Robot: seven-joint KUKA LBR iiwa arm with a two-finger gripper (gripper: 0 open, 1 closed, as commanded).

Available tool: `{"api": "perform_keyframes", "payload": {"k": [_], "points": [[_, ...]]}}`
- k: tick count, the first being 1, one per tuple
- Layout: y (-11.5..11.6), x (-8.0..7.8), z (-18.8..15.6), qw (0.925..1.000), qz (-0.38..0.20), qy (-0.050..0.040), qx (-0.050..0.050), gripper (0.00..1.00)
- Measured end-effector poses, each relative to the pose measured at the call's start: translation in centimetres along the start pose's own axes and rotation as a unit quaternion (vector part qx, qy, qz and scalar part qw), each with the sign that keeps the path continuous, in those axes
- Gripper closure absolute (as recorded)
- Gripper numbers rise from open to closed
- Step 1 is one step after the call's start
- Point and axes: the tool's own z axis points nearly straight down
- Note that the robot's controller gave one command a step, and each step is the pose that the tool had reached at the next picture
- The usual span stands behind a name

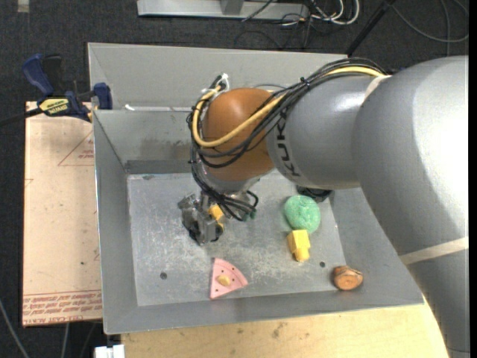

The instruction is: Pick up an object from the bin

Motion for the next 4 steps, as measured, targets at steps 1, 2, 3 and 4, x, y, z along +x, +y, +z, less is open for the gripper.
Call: {"api": "perform_keyframes", "payload": {"k": [1,2,3,4], "points": [[0.0,0.0,-0.2,1.0,0.0,-0.0001,0.0,1.0],[0.0,0.0,-0.9,1.0,0.0,0.0011,0.0,1.0],[0.0,0.1,-1.7,1.0,0.0,0.0012,0.0,1.0],[0.0,0.0,-2.4,1.0,0.001,0.0017,0.001,1.0]]}}
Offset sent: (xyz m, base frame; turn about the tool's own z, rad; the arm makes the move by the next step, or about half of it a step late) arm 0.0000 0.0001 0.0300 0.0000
